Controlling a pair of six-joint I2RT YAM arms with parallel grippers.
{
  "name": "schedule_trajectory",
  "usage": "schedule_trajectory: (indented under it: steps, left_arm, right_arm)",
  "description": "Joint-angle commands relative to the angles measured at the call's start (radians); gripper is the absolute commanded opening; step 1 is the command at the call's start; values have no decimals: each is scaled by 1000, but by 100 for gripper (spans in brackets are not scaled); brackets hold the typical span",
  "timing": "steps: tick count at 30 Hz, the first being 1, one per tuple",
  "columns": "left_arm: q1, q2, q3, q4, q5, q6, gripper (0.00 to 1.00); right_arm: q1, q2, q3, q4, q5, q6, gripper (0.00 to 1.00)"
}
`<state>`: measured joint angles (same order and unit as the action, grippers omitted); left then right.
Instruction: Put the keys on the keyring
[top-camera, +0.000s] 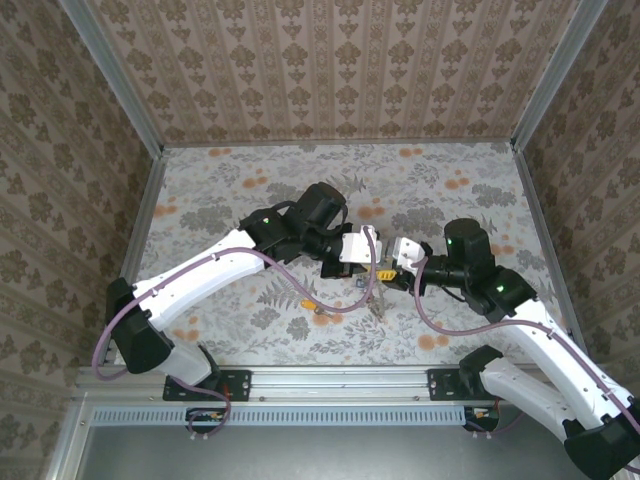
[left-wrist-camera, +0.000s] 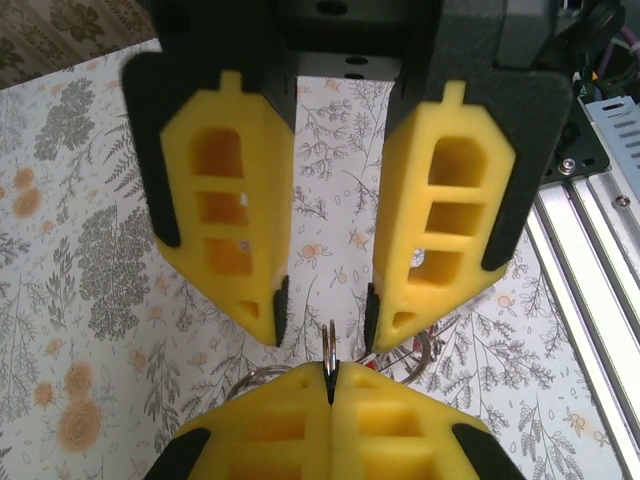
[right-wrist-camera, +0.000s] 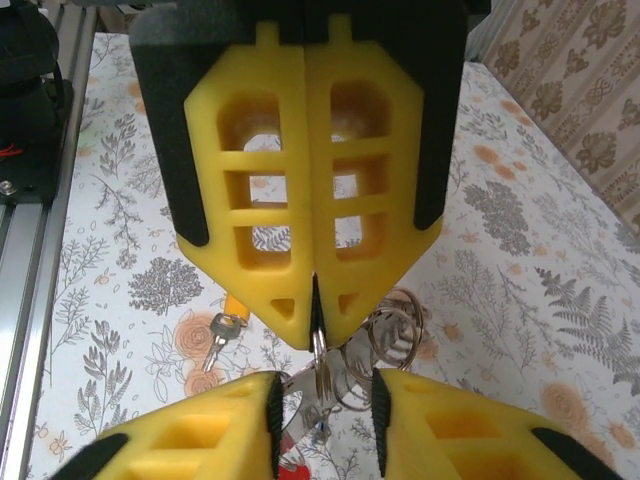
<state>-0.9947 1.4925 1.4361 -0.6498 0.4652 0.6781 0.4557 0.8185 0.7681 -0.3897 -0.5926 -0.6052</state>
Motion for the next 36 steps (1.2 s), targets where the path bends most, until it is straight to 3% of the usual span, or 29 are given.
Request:
schedule_trajectory:
  steps: [1, 4, 10, 17, 19, 25, 36]
  left_arm:
    - [-6, -20, 1, 38, 33, 20, 0]
    - [-6, -19, -1, 45, 42, 15, 0]
    - [-6, -40, -23, 75, 53, 3, 1]
    - [38, -165, -147, 166, 58, -94, 37]
    - [49, -207, -196, 205, 60, -117, 40]
    - [59, -235, -236, 222, 84, -137, 38]
    - [44, -217, -249, 340, 85, -155, 31]
  right_arm:
    - [5, -2, -22, 34, -44, -7, 27]
    - [5, 0, -31, 50, -53, 4, 25]
    - [5, -5, -44, 94, -61, 22, 3]
    - [3, -83, -155, 378, -92, 210, 0]
    - [3, -96, -188, 467, -99, 275, 0]
    - [4, -78, -236, 627, -169, 394, 0]
    - [13, -79, -245, 668, -173, 423, 0]
